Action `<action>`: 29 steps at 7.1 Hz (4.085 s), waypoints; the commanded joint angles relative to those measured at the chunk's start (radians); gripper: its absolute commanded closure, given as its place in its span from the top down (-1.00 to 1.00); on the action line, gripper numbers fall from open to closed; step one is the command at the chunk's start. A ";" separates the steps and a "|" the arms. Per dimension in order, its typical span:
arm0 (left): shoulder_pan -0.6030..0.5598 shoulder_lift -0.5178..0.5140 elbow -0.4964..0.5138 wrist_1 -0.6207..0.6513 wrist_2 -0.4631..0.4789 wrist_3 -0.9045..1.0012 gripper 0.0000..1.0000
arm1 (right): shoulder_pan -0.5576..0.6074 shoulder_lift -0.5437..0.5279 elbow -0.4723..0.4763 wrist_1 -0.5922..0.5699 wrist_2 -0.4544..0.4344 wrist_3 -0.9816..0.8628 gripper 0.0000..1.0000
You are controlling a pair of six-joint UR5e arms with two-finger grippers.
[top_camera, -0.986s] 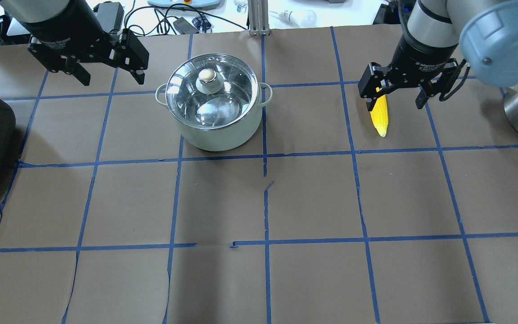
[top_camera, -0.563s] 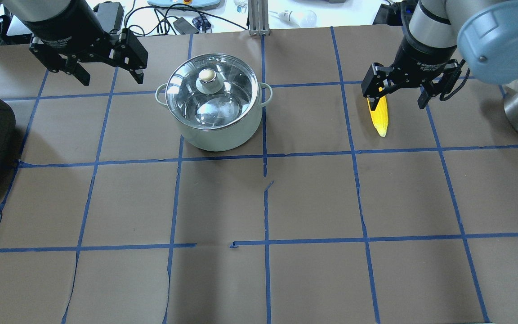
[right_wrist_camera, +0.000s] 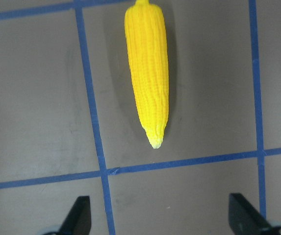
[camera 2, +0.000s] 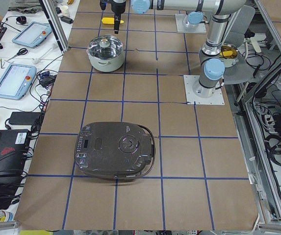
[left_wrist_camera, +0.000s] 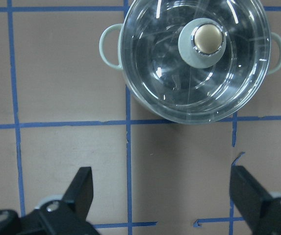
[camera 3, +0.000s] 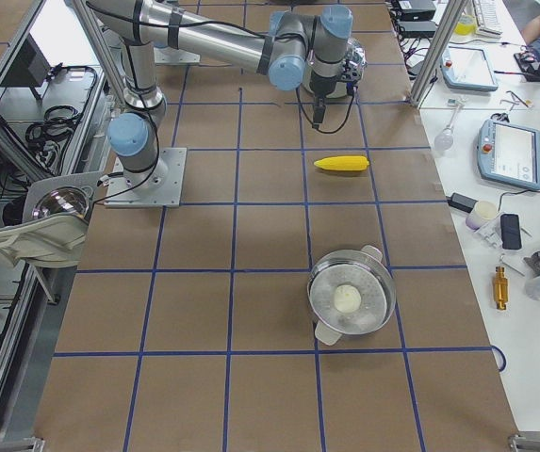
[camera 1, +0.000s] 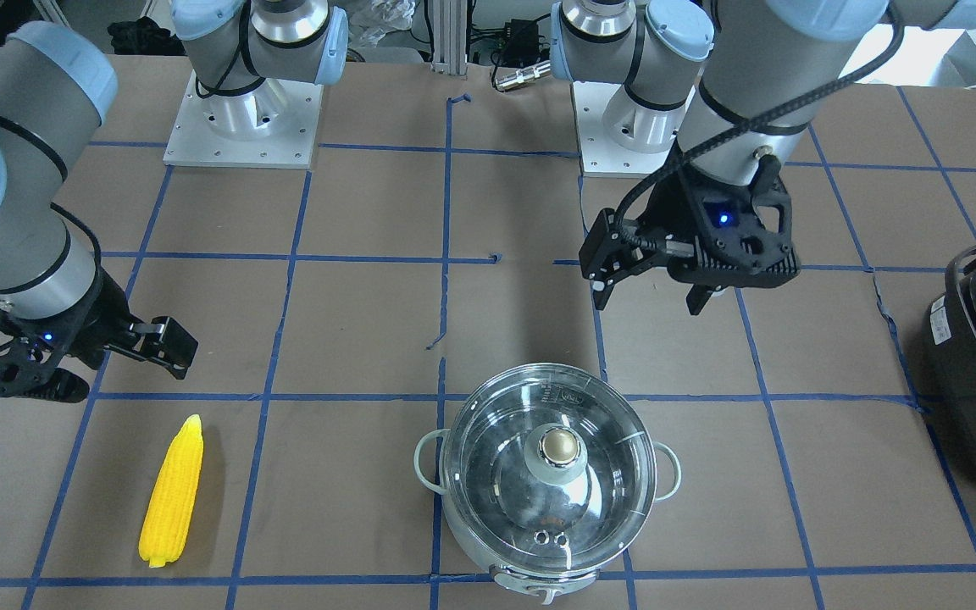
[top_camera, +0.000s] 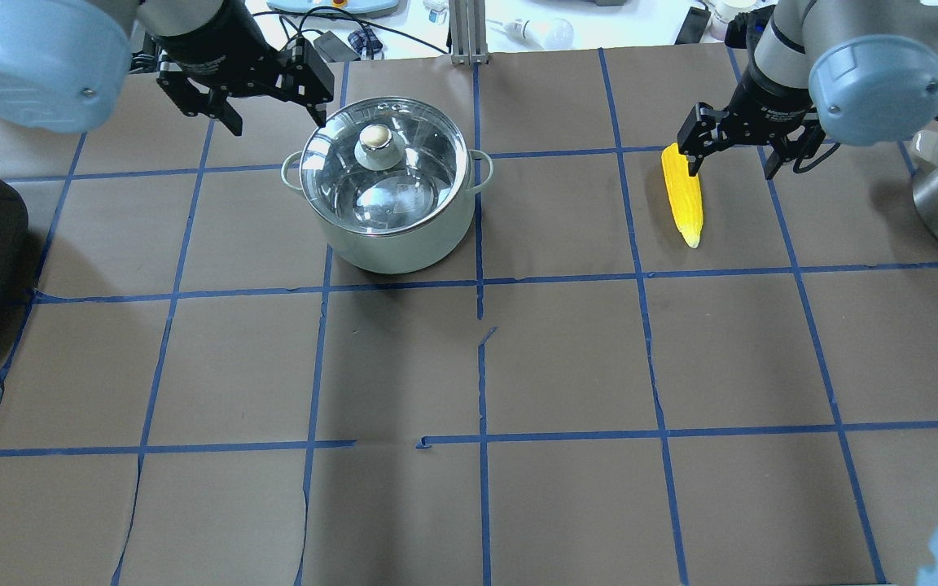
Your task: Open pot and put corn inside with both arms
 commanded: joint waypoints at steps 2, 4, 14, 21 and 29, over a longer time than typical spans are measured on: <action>-0.085 -0.202 0.000 0.200 -0.006 -0.164 1.00 | -0.003 0.211 -0.003 -0.315 0.008 -0.002 1.00; -0.085 -0.250 0.001 0.248 -0.004 -0.173 0.97 | -0.003 0.300 0.000 -0.408 0.007 -0.049 1.00; -0.085 -0.261 0.026 0.235 0.011 -0.164 -0.26 | -0.003 0.327 -0.023 -0.411 0.005 -0.051 -1.00; 0.169 -0.175 0.020 0.082 0.082 0.139 -0.40 | 0.228 0.250 -0.297 -0.146 -0.007 0.212 -1.00; 0.499 -0.173 -0.371 0.399 0.080 0.555 -0.56 | 0.537 0.471 -0.569 -0.144 0.077 0.515 -1.00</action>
